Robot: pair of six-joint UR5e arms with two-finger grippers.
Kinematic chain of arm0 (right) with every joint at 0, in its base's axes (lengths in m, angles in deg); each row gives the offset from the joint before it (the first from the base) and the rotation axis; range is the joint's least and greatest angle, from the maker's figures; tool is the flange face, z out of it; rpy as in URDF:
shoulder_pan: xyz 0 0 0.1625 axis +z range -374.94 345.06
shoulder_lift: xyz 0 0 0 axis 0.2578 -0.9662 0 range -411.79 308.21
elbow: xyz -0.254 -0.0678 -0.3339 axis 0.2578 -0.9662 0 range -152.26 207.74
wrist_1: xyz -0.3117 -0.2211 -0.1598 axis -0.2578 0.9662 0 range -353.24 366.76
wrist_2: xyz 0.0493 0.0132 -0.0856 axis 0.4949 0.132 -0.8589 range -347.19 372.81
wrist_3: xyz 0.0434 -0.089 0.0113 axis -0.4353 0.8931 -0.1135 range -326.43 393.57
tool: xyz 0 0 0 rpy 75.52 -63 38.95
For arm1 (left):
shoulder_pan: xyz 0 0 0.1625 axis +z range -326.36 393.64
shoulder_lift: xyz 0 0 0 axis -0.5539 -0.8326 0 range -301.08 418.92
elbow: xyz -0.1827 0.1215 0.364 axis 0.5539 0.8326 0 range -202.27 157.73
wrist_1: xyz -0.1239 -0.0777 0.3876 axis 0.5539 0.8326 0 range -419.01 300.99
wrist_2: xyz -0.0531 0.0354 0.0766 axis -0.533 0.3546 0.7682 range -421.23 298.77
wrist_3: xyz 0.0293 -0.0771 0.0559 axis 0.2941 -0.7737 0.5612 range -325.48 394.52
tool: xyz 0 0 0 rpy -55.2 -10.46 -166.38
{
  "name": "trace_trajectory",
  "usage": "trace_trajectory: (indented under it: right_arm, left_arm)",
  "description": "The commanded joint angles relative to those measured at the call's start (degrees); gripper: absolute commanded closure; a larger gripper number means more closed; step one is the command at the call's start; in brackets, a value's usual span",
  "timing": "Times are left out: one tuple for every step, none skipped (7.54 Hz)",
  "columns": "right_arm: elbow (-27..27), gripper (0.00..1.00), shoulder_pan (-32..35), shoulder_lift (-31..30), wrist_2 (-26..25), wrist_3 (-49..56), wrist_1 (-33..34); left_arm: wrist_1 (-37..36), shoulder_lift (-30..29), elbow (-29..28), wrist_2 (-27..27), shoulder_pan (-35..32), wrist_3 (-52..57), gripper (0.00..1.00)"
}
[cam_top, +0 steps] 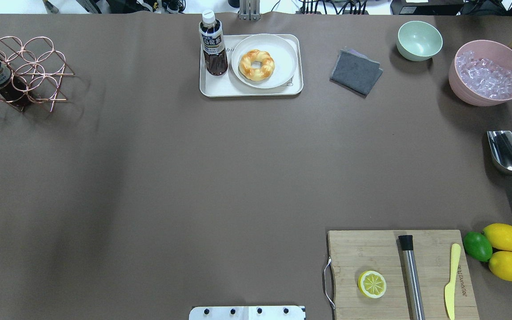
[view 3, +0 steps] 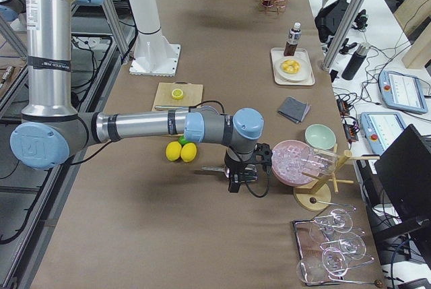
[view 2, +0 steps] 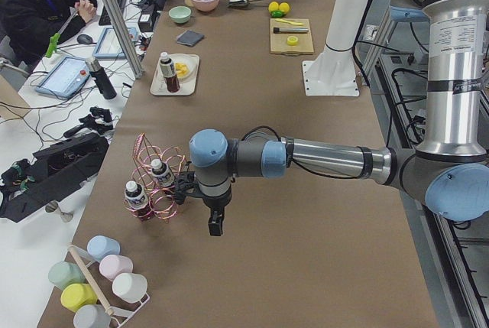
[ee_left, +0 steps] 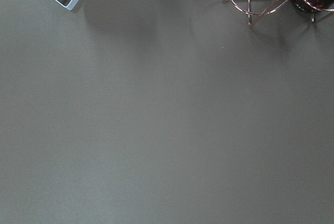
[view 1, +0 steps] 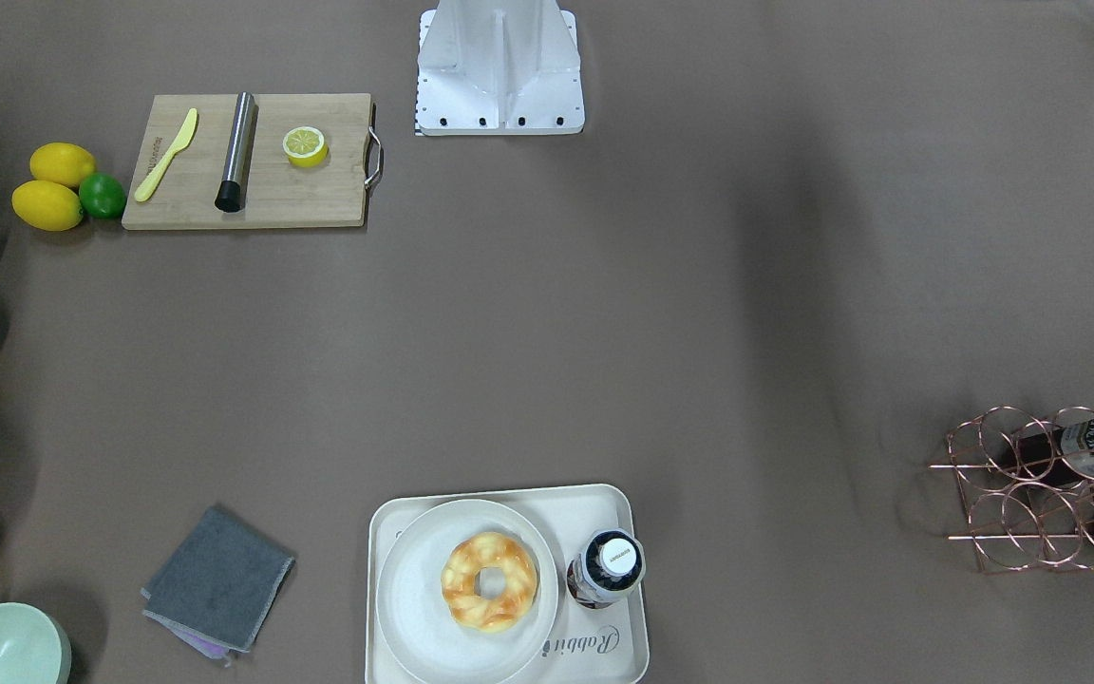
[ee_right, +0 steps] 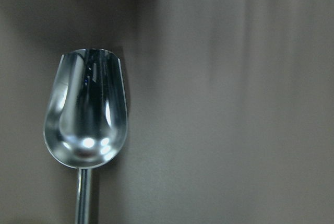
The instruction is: Place donut on tray
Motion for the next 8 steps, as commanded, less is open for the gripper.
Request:
trace_trajectory:
  right_arm:
    - [-1.06, 0.0, 4.66, -0.6, -1.94, 12.37, 3.12]
    - [-1.85, 0.0, 5.8, -0.35, -1.86, 14.18, 3.21]
    - [-2.12, 0.0, 5.81, -0.17, -1.77, 14.02, 3.3]
    - [-2.03, 0.0, 5.9, -0.25, -1.33, 13.93, 3.3]
    - [-1.95, 0.0, 5.99, -0.34, -1.24, 13.93, 3.21]
    - [-2.03, 0.0, 5.99, -0.34, -1.15, 13.84, 3.21]
    - [-2.03, 0.0, 5.99, -0.34, -1.24, 13.84, 3.21]
    - [-2.03, 0.0, 6.08, -0.52, -1.24, 13.93, 3.04]
  left_arm:
    - [0.5, 0.0, 0.15, 0.08, 0.02, 0.0, 0.02]
    - [0.42, 0.0, 0.32, 0.08, 0.02, 0.09, 0.02]
    - [0.41, 0.0, 0.24, 0.08, 0.02, 0.09, 0.02]
    - [0.41, -0.35, -0.2, 0.34, 0.02, 0.09, 0.02]
    - [0.41, -0.26, -0.2, 0.52, 0.02, 0.0, 0.02]
    - [0.33, -0.09, -0.03, 0.35, 0.02, 0.0, 0.02]
    - [0.33, -0.09, 0.06, 0.43, 0.02, 0.0, 0.02]
    - [0.33, -0.09, 0.06, 0.52, 0.02, 0.0, 0.02]
